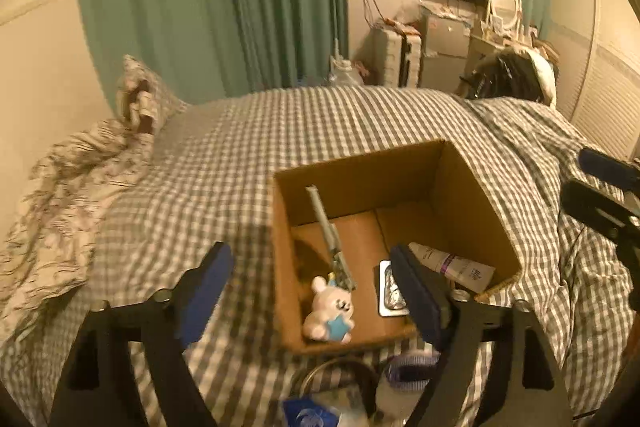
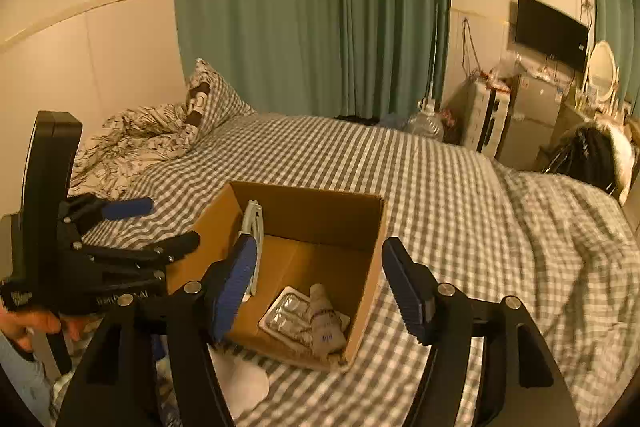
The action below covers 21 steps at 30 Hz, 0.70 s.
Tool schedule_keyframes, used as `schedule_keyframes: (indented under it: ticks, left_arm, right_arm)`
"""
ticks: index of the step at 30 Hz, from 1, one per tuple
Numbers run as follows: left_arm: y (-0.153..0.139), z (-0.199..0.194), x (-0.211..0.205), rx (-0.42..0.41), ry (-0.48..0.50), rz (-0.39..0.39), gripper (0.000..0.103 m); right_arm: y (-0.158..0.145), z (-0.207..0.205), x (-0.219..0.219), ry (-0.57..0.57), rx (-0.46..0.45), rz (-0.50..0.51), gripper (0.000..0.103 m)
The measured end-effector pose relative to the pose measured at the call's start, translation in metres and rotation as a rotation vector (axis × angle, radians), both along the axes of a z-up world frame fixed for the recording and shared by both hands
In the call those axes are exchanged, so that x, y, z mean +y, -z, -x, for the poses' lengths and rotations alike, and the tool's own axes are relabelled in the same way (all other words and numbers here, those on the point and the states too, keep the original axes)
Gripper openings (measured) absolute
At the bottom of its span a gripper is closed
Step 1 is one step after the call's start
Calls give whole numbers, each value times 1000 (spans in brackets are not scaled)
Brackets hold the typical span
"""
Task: Organize objects
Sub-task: 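Carry clip and toothpaste tube into the box and open both grippers, then grasp the blue-labelled plastic bottle with the right gripper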
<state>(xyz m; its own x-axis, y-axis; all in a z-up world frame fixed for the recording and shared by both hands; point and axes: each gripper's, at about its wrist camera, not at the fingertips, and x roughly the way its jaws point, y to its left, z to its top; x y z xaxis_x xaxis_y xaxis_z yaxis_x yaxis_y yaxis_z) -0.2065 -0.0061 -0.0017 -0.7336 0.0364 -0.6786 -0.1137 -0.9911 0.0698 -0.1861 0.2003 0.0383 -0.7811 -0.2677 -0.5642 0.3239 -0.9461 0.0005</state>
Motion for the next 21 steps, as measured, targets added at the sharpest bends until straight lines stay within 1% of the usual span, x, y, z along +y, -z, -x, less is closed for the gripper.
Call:
schedule_keyframes:
  ticks: [1,5,8,10,11,12,14,17,21]
  left_arm:
    - [-5,-8,-4,11,-4,2,92]
    - [-18,-44,-17,38,-19,11,95]
    - [-18,-70,-24,41,-20,22,96]
    - [-16,-88,-28,44,-19,27,97]
    - [-13,-97,-29,46,-17,28,98]
    - [-10,-107,-31,46,-12,28,102]
    - [-3,-124,-36,52,-24,28,103]
    - [13,-144,-39,41,-29,29,103]
    - [39,-165,-43,23,-81,69,103]
  right_arm:
    - [-6,-9,0,1,11,-5,70]
    - [-30,-49,2,-1,53,-31,76]
    - [-39,-77,-1,8,61,-52,82]
    - [-42,-95,-3,14,64,-55,91]
    - [-42,-103,-5,18,65,-55,93]
    - [-41,-109,-6,18,61,-57,94]
    - [-35,-120,-8,25,50,-61,95]
    - [-16,-132,-16,44,23,-69,97]
    - [28,-140,-32,48,-59,-42,97]
